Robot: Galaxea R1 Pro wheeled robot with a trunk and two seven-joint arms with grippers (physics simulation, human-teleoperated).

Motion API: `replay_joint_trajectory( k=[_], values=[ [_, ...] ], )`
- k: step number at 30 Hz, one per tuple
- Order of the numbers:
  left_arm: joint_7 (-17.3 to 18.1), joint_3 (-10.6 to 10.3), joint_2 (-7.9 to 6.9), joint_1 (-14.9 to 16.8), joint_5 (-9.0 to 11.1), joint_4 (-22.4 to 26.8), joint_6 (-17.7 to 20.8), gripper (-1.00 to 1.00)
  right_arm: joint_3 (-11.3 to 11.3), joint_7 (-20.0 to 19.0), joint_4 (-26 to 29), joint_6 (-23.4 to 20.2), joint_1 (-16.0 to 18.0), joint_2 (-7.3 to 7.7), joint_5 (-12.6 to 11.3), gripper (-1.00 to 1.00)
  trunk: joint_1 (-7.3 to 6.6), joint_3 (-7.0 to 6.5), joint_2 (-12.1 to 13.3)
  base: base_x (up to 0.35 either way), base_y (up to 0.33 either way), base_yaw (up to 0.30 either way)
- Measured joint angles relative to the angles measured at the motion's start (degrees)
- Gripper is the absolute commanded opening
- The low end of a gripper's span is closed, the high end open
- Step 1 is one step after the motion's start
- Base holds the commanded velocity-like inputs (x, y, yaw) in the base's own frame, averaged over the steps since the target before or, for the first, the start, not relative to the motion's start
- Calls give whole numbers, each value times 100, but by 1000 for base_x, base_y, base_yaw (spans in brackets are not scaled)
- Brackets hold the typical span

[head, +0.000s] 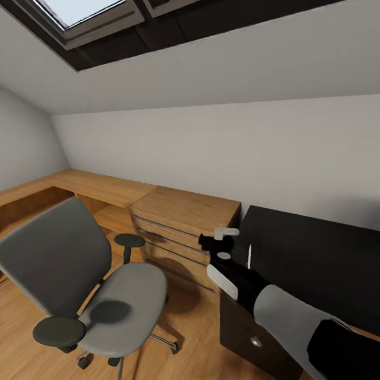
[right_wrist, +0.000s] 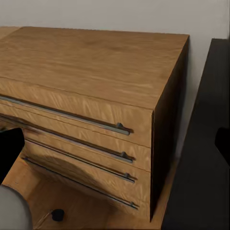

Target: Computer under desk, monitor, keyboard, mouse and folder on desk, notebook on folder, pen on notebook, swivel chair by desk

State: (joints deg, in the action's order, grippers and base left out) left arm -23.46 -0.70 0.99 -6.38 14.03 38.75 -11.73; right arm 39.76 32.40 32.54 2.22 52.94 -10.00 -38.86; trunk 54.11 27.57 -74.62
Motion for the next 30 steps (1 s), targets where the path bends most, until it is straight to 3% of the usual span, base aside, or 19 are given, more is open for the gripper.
replay_joint_trajectory(
  k=[4, 5, 11, 20, 30],
  values=[
    [0, 0, -2, 0, -2, 1, -1, 100, -23, 45, -624, -639, 461, 0, -24, 100, 0, 0, 0, 0, 0, 0],
    [0, 0, 0, -1, -3, 1, -1, 100, -29, 247, -928, -820, 569, 0, -21, 100, 0, 0, 0, 0, 0, 0],
    [0, 0, 6, 0, -3, 1, -7, 100, -18, 638, -1308, -958, 630, 0, -36, 100, 0, 1, 0, 0, 0, 0],
    [0, -2, 11, -1, -3, 1, -15, 100, -28, 671, -1729, -1186, 633, 0, -60, 100, 0, 0, 0, 0, 0, 0],
    [1, -15, 15, -1, -3, 1, -17, 100, -28, 675, -1767, -1227, 609, 0, -47, 100, 0, 0, 0, 0, 0, 0]
  ],
)
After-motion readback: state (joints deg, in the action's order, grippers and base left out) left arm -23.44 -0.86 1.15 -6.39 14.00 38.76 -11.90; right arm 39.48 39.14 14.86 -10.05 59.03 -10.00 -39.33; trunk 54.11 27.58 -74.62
